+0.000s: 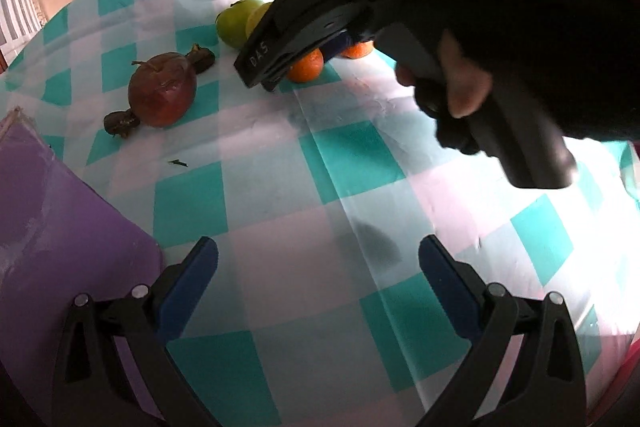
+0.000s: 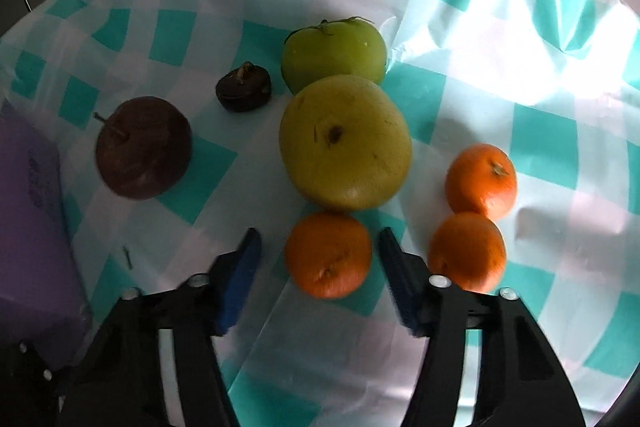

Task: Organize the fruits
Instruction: 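Grasp an orange with the right tool while the left tool grasps another orange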

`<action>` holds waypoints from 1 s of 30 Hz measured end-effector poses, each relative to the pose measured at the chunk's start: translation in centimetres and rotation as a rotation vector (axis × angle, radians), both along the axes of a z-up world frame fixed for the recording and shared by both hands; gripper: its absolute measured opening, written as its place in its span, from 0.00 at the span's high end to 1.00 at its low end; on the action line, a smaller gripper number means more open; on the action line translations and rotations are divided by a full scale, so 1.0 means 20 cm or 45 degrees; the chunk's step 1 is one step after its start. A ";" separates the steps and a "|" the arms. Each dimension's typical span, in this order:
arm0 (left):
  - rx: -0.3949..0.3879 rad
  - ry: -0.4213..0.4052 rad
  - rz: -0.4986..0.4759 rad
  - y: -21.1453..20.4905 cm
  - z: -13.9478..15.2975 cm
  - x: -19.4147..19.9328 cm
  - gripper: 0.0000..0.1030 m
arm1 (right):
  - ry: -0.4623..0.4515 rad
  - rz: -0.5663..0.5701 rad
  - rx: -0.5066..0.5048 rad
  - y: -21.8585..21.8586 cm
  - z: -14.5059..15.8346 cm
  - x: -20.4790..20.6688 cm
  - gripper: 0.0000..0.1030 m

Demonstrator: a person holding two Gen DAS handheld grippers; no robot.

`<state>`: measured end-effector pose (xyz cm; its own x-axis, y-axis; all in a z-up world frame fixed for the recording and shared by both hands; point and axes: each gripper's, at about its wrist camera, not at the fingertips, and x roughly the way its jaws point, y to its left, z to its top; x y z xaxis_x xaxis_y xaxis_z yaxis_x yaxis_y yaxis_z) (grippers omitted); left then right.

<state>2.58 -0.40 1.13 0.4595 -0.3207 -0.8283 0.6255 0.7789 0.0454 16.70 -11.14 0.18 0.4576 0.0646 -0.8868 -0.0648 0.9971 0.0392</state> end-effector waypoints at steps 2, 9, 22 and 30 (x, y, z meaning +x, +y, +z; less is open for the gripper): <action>0.002 0.004 -0.004 0.00 0.00 -0.01 0.02 | -0.020 0.017 -0.016 0.01 0.00 0.00 0.56; -0.032 0.045 0.009 -0.07 0.00 0.04 0.02 | -0.088 0.027 0.046 -0.12 0.10 -0.22 0.64; -0.134 -0.009 0.172 -0.65 -0.02 0.58 0.12 | -0.158 -0.320 0.099 -0.73 0.32 -0.86 0.64; -0.100 0.005 0.148 -0.74 -0.04 0.66 0.62 | -0.160 -0.311 0.176 -0.76 0.31 -1.07 0.64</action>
